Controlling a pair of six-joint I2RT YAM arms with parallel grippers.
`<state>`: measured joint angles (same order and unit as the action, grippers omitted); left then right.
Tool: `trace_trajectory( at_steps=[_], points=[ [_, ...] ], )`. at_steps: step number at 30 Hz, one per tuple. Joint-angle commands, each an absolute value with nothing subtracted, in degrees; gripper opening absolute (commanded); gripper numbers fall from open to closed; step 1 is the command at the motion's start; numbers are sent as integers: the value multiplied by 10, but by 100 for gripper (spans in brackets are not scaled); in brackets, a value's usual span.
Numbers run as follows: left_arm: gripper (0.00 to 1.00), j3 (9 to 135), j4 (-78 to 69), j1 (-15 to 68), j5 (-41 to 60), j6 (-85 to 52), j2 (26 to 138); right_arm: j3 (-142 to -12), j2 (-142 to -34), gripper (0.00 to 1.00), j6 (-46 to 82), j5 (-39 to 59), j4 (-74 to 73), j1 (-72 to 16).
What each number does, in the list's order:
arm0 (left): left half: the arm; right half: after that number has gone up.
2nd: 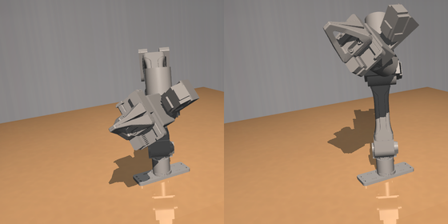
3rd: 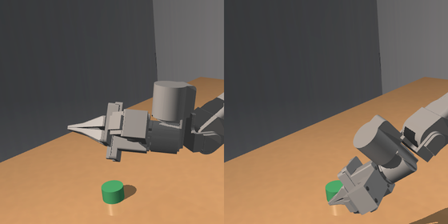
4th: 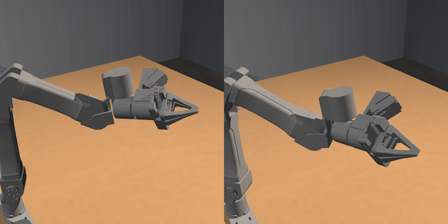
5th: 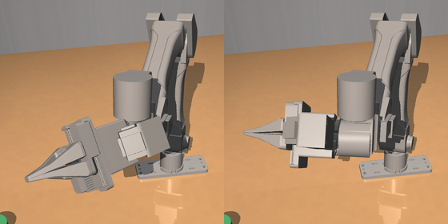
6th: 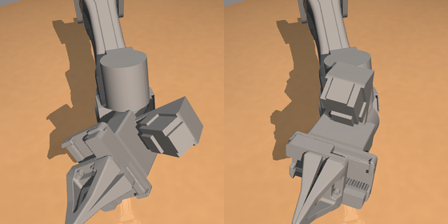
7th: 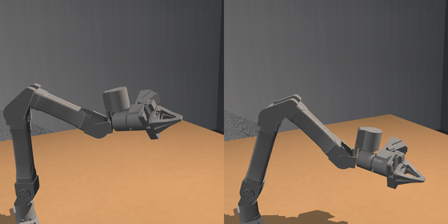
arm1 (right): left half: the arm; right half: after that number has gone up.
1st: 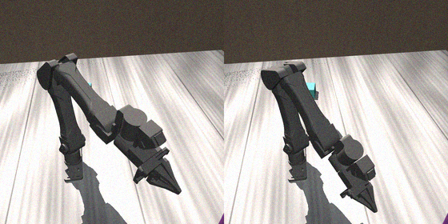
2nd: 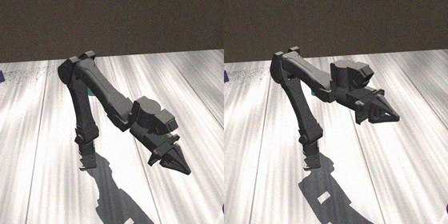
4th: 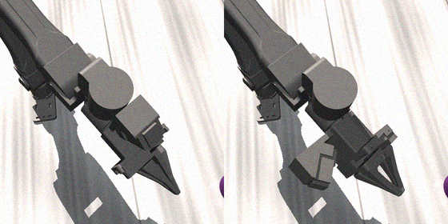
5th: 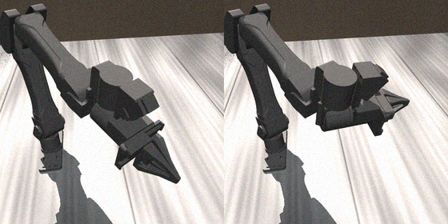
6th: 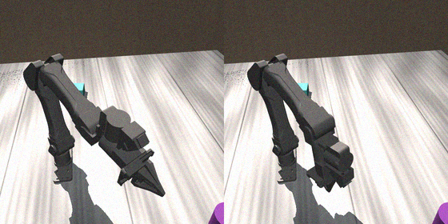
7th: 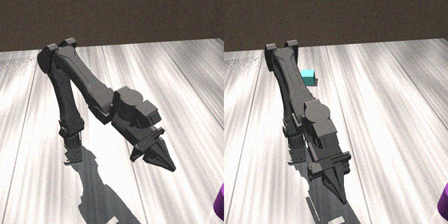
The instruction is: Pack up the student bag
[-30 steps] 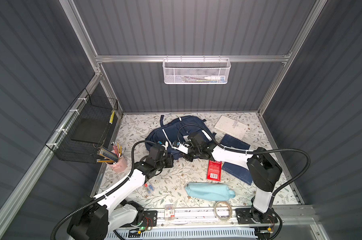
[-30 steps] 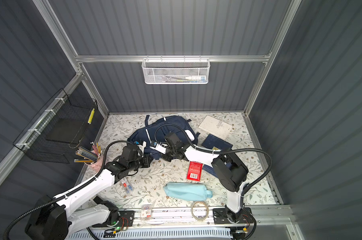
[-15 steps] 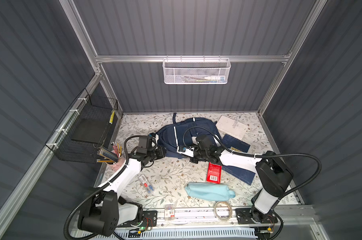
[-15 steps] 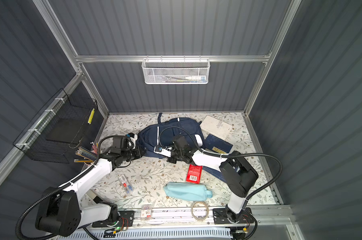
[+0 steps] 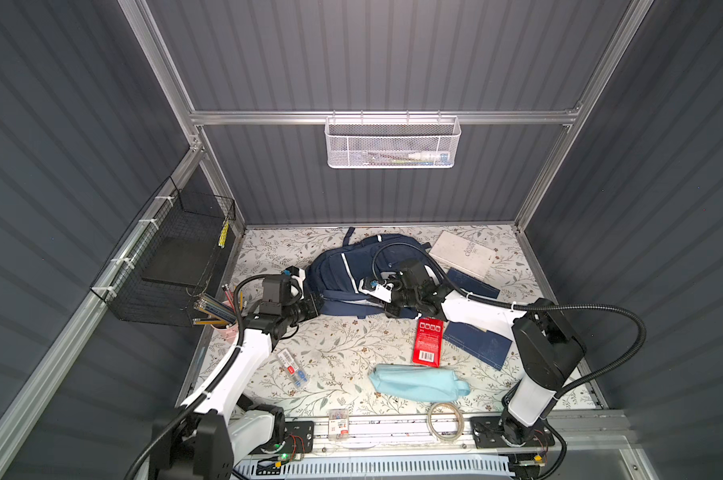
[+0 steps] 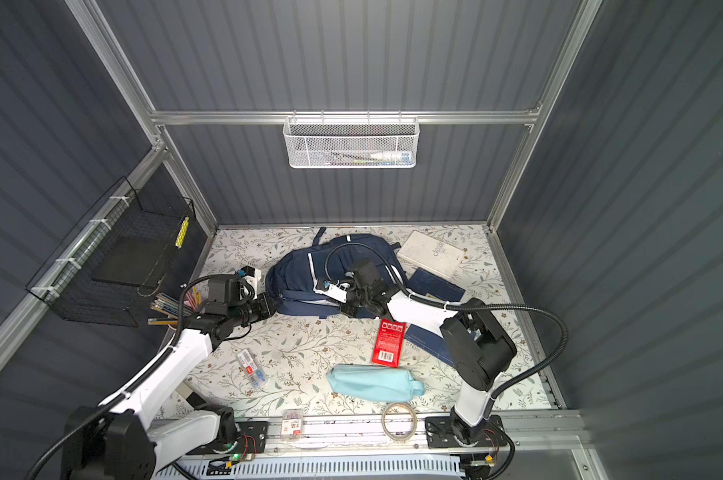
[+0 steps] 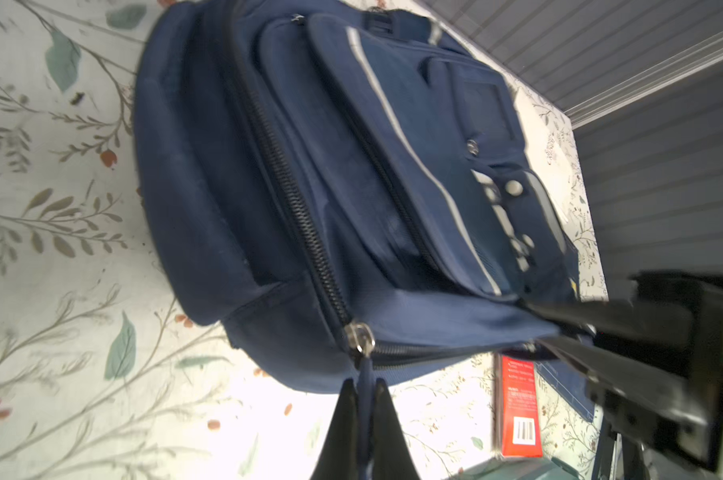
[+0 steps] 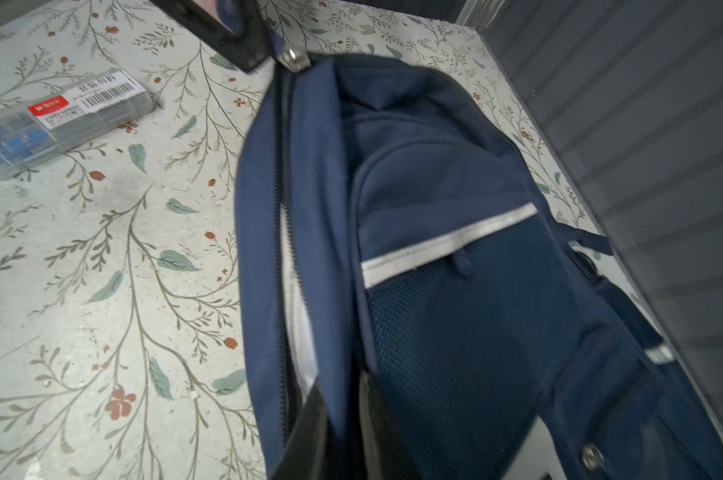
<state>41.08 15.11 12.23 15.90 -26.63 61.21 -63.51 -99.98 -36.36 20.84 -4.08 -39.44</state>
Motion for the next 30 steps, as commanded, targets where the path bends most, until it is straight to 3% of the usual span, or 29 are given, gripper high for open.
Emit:
trace_trajectory(
  at_steps=[1,4,7,13,15,19,21,25,30],
  points=[
    [0,413,182,156,97,-305,548,-636,-989,41,-358,177,27,-377],
    [0,388,150,206,127,-355,540,-624,-963,52,-363,186,38,-411],
    [0,390,137,281,88,-377,549,-610,-946,58,-343,219,21,-437],
    [0,400,79,375,63,-416,571,-599,-951,59,-310,224,-9,-465],
    [0,402,81,382,56,-412,571,-609,-967,51,-313,199,6,-473],
    [0,394,114,382,14,-394,570,-610,-973,9,-324,163,42,-471],
    [0,383,120,380,-12,-388,579,-580,-954,1,-332,175,19,-470],
    [0,378,140,353,-45,-360,605,-545,-928,0,-348,207,-2,-470],
    [1,372,131,234,4,-321,626,-540,-920,0,-369,227,5,-470]
  ],
)
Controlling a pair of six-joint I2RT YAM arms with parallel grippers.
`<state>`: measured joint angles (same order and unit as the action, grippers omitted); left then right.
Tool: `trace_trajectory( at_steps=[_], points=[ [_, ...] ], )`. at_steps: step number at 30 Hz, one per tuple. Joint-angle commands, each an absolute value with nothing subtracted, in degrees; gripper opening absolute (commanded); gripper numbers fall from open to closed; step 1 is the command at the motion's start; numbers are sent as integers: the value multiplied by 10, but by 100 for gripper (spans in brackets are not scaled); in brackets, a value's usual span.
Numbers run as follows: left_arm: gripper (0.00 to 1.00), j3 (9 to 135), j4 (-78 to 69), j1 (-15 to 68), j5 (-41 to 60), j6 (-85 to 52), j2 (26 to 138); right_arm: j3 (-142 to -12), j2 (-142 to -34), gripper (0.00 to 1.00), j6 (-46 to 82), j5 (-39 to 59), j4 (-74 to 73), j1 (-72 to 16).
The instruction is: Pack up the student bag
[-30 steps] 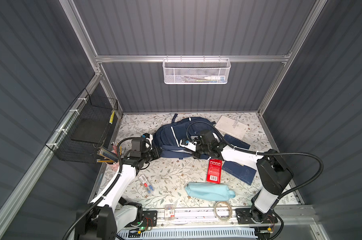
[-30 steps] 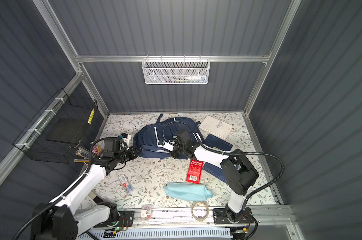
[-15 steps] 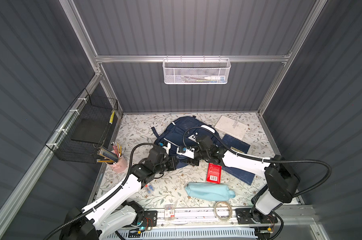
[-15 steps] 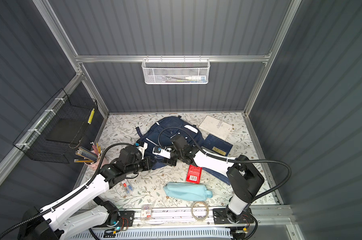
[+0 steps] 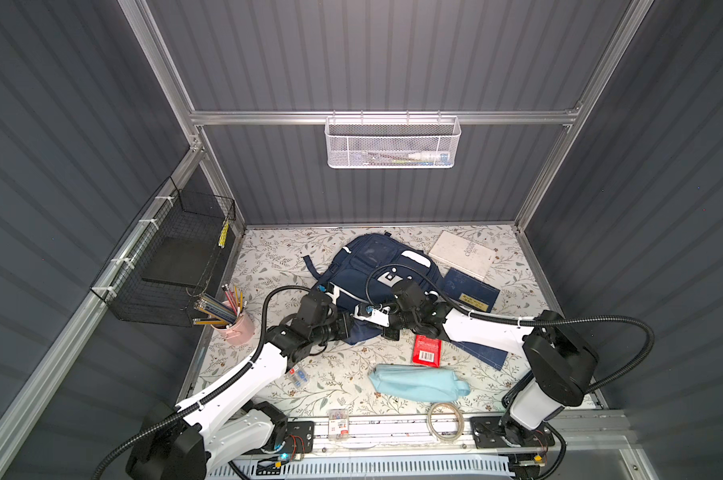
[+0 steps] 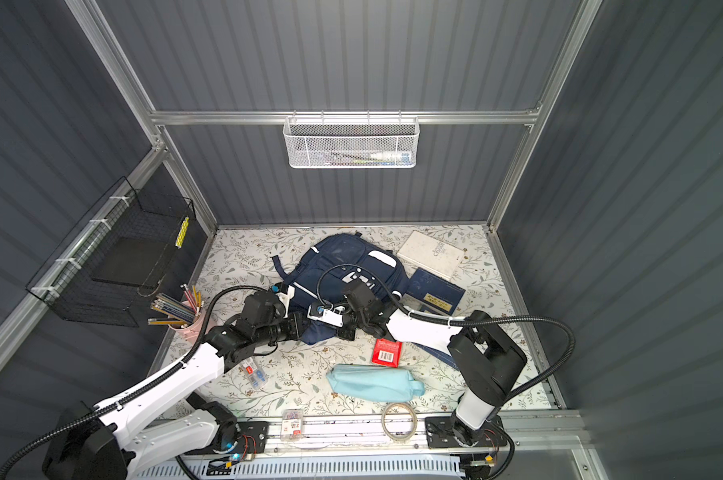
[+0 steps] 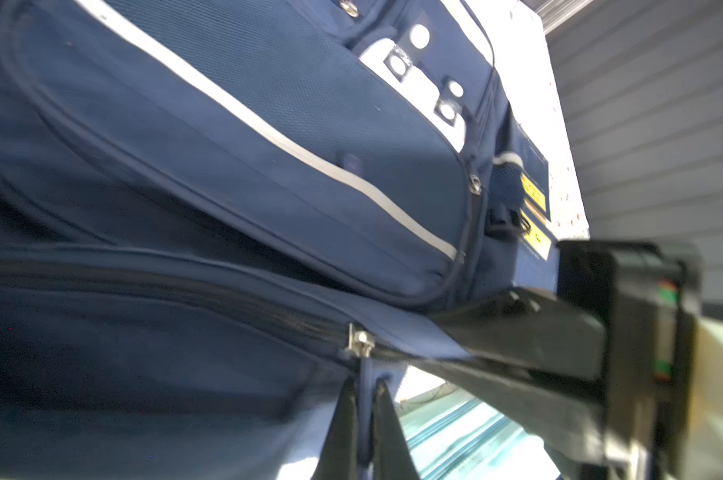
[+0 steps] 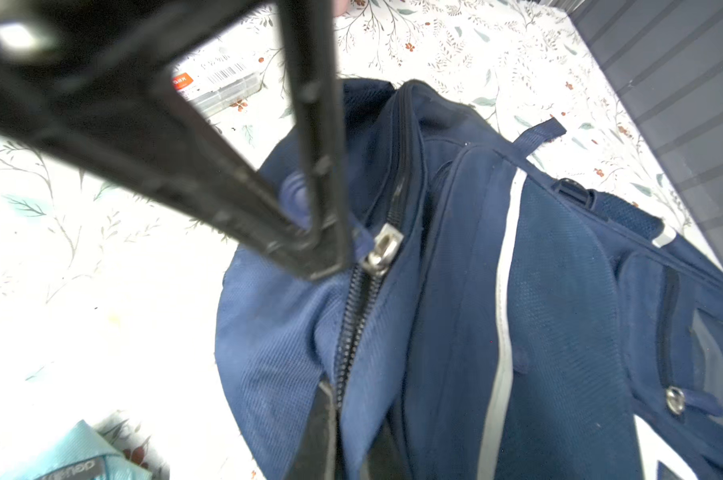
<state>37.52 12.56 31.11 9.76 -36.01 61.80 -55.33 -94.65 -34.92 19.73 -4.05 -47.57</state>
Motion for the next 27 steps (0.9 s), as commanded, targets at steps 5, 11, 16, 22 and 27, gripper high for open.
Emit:
trace_trajectory(
  at_steps=[5,11,16,22,27],
  points=[
    [5,412,136,135,3,-247,674,-545,-927,0,-403,238,25,-470],
    [0,409,135,72,35,-217,691,-534,-916,0,-397,236,-3,-433],
    [0,354,165,78,108,-258,584,-545,-931,0,-375,223,-40,-394],
    [0,352,237,194,95,-322,479,-578,-956,25,-358,242,-53,-397],
    [0,349,171,296,80,-390,492,-574,-926,47,-307,255,-44,-402]
  ],
)
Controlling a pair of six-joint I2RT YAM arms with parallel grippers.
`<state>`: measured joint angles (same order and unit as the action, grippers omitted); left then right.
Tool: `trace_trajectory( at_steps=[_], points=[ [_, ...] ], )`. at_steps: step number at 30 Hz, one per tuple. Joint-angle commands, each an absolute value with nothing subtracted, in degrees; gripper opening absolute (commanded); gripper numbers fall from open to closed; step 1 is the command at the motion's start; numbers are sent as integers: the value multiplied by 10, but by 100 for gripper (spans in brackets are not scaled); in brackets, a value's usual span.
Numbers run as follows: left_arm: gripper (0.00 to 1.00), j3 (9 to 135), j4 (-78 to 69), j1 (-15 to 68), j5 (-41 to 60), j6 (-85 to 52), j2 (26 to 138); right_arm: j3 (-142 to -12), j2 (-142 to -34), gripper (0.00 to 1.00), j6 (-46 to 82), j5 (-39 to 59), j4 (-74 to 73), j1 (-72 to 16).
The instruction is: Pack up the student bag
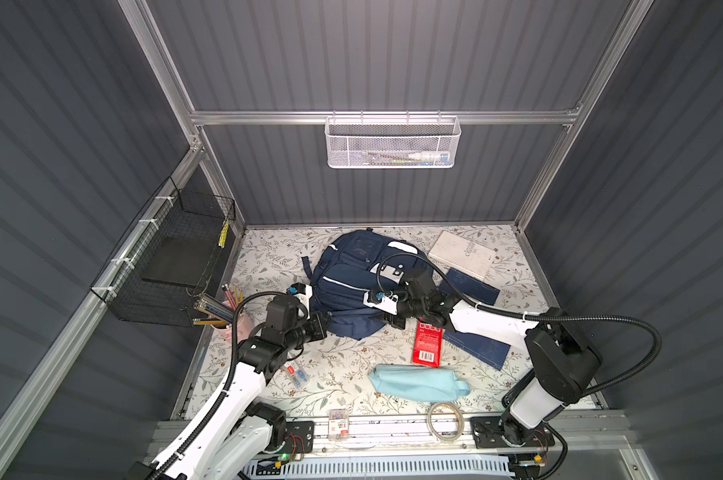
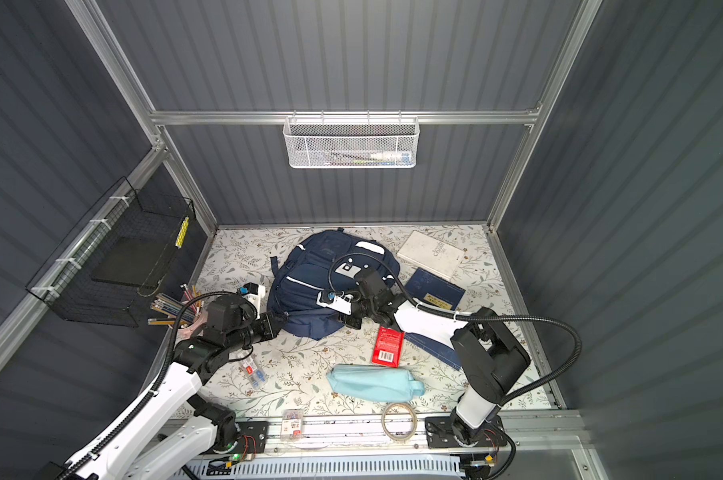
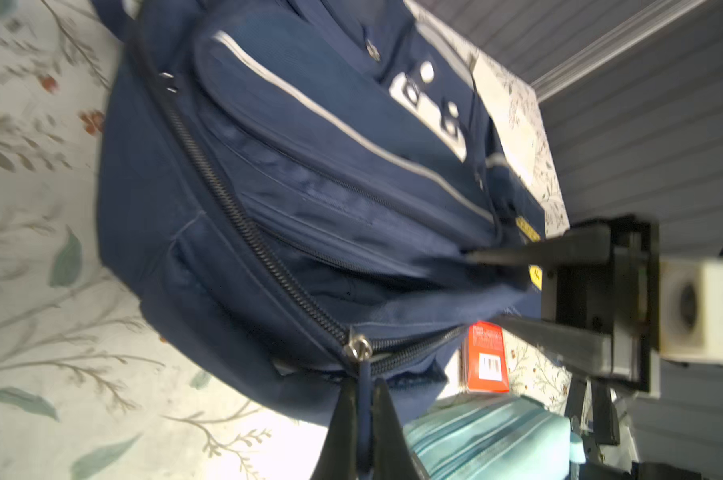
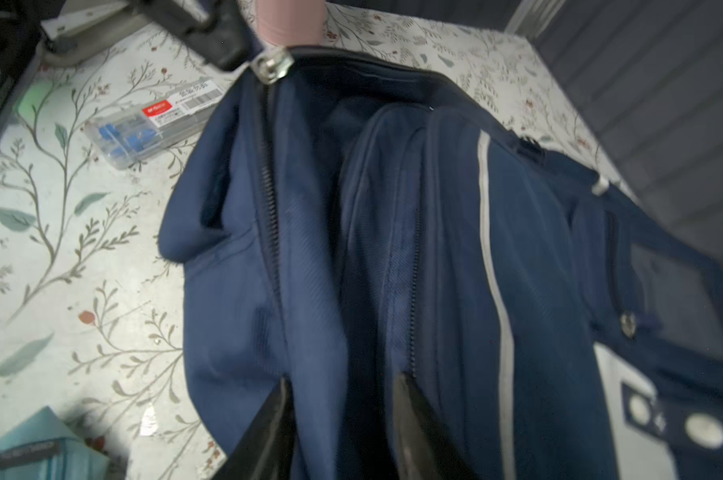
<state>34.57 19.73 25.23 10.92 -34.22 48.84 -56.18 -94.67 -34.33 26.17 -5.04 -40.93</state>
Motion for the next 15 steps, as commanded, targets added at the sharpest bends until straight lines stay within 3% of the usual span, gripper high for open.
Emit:
trace_trajectory(
  at_steps=[1,8,15],
  points=[
    [0,360,166,324,61,-394,505,-572,-914,50,-290,264,-33,-405],
    [0,417,93,455,6,-404,598,-531,-883,57,-283,235,-1,-466],
    [0,413,77,456,1,-406,603,-534,-918,47,-294,203,34,-467]
  ],
)
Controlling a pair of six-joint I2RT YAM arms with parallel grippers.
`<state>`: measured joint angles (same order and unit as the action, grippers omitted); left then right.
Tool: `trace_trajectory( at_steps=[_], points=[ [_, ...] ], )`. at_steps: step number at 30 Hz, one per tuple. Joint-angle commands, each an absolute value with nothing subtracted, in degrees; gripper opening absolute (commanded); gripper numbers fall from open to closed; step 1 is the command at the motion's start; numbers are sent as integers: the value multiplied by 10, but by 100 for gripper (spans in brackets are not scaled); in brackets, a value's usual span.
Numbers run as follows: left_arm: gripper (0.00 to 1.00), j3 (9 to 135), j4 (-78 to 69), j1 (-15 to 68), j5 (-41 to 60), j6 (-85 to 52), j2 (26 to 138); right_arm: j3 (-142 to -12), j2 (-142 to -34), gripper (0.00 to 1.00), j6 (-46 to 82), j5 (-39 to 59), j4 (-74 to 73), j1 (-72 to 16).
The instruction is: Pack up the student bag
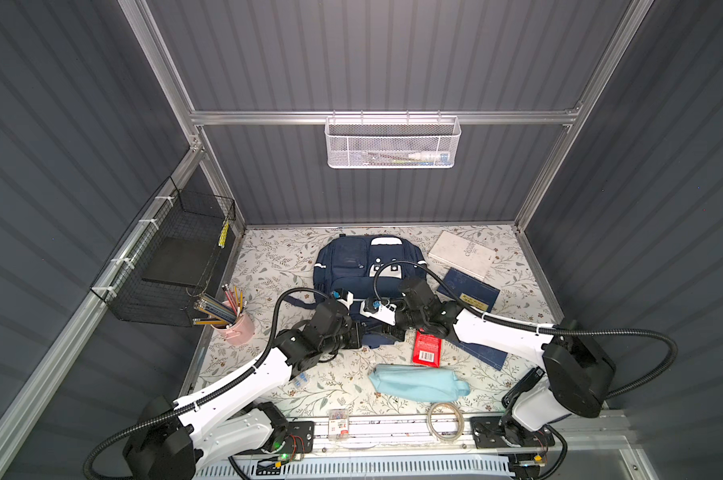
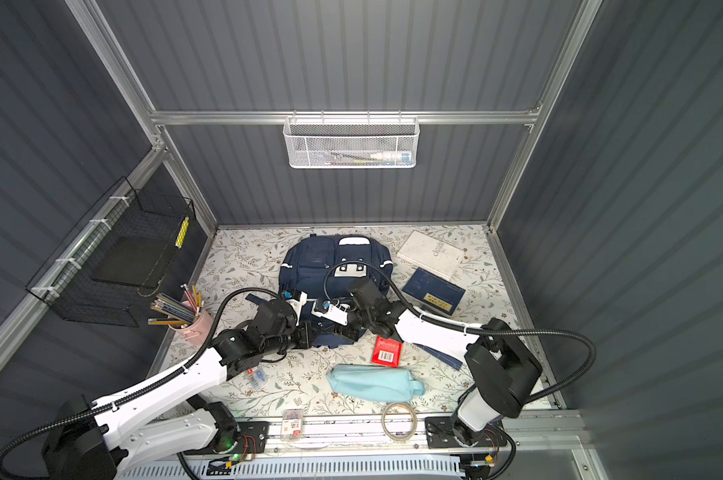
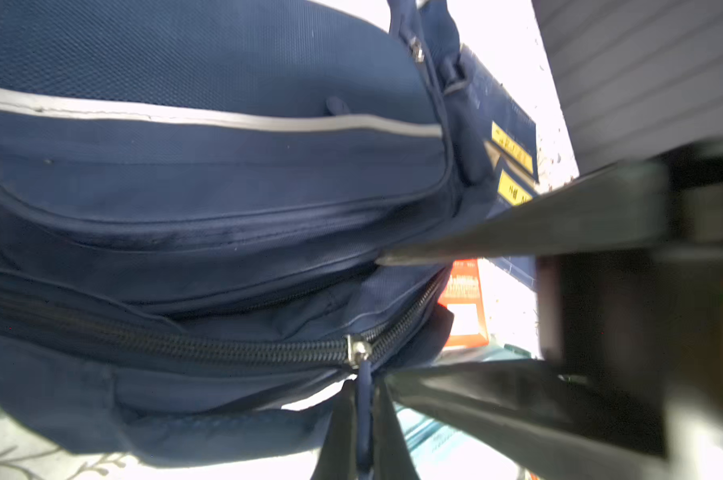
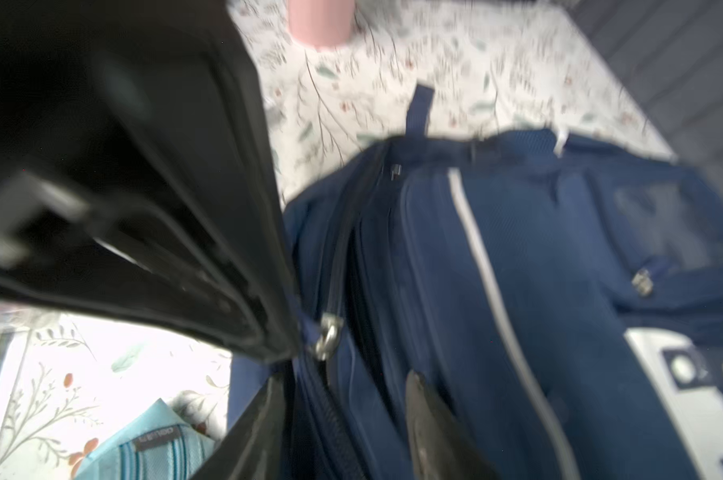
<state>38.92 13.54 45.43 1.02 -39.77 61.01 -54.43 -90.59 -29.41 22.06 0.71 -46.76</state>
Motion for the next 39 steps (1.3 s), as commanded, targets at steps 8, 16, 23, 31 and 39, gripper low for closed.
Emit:
trace_trajectory(
  at_steps=[8,16,23,31,39],
  points=[
    [0,398,98,456,-37,-398,602,-532,-924,0,-293,181,12,-467],
    [2,379,140,338,-34,-342,632,-489,-897,0,-315,186,-18,-467],
    [3,398,167,208,-15,-276,640,-483,-890,0,-325,179,-21,-460],
    [0,408,113,69,63,-244,690,-466,-887,0,-337,161,-48,-423],
    [0,371,152,245,74,-342,568,-501,-923,21,-328,84,-73,-380]
  ],
)
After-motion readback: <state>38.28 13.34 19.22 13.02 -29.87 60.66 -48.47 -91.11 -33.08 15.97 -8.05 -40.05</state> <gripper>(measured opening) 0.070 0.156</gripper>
